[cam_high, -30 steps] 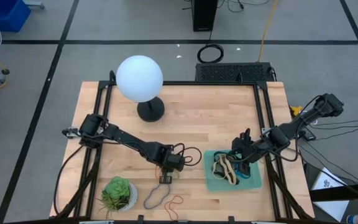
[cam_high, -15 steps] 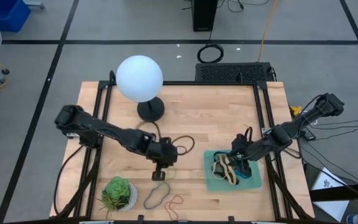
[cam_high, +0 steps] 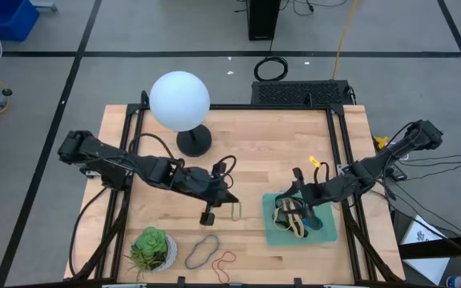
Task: Pick and place rubber bands into bin
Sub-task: Put the green rubber band into the green bin, then put the orange rubber band into the green bin
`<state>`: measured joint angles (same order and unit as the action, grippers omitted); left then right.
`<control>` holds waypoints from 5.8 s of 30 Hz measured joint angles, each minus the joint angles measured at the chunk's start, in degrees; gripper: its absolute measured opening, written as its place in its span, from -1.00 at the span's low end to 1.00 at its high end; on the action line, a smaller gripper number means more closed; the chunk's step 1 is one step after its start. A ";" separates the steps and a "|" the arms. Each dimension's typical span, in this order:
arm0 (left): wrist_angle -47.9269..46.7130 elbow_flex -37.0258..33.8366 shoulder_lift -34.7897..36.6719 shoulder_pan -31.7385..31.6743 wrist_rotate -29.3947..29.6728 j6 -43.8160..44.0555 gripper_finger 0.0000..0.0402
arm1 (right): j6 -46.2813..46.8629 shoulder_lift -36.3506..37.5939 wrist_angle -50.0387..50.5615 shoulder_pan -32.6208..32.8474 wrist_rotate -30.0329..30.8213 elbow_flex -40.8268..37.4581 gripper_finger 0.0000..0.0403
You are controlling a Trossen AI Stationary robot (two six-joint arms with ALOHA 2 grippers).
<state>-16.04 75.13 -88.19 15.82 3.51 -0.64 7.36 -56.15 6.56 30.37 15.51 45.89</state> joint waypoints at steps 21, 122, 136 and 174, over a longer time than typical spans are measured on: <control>2.67 0.00 -0.08 -1.31 2.65 -6.95 -0.98 | -12.51 -23.63 -38.89 -9.42 -4.86 0.00 -0.11; -30.03 0.09 0.90 -3.37 6.10 16.91 0.01 | 53.53 -19.80 36.01 5.75 -10.41 -0.87 -0.99; -29.96 0.09 0.90 -3.37 5.66 16.91 0.01 | 49.53 -18.85 35.37 5.75 -11.08 -0.87 -0.48; -32.13 0.00 -23.32 1.98 -1.55 7.39 0.01 | 42.90 -6.11 39.18 5.62 4.22 2.58 -0.23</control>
<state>-48.16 75.13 -111.50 17.80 1.96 6.75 50.26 -62.26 45.74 35.99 19.73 48.47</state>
